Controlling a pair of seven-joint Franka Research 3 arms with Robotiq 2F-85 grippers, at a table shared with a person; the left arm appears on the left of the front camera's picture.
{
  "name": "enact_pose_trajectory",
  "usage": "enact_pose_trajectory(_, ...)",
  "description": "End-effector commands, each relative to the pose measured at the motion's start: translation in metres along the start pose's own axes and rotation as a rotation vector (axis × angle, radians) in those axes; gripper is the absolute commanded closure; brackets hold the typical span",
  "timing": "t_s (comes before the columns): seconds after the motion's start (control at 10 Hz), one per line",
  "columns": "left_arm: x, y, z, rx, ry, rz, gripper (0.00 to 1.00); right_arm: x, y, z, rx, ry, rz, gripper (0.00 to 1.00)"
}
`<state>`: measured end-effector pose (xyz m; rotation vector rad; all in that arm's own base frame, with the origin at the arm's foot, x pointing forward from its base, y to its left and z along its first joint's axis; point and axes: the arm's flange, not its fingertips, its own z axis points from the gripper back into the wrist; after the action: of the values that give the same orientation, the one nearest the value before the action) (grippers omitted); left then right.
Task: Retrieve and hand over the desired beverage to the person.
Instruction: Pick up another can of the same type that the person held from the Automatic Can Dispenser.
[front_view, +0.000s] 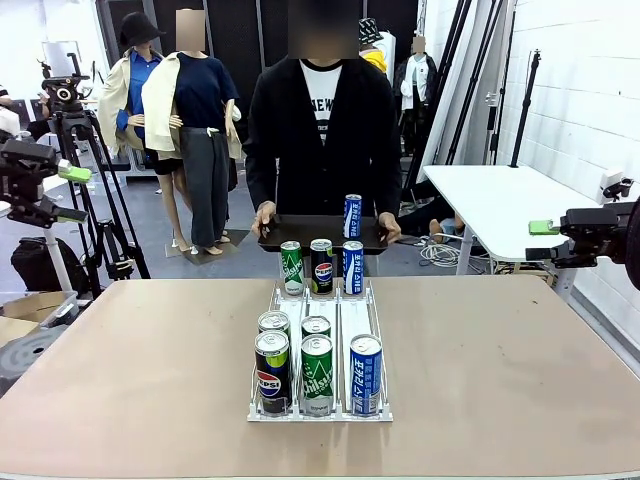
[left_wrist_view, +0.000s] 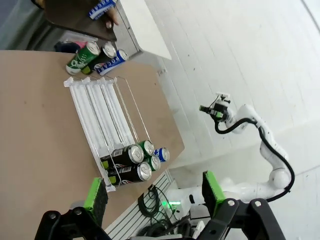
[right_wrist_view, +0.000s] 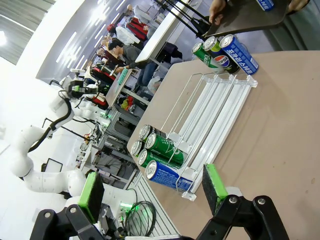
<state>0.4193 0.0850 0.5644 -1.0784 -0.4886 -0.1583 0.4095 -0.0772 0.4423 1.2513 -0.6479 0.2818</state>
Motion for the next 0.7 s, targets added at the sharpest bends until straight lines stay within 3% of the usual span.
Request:
enact_pose_trajectory(0.0, -0.004, -0.020, -0.011, 0.063, 0.017, -0.068, 0.00, 0.000, 0.002, 0.000, 0.009, -0.009, 0.003, 0.00)
enact_pose_trajectory(0.6, -0.002, -0.099, -0.060, 0.211, 0.224, -0.236, 0.00, 0.000, 0.002, 0.000, 0.009, -0.009, 0.003, 0.00)
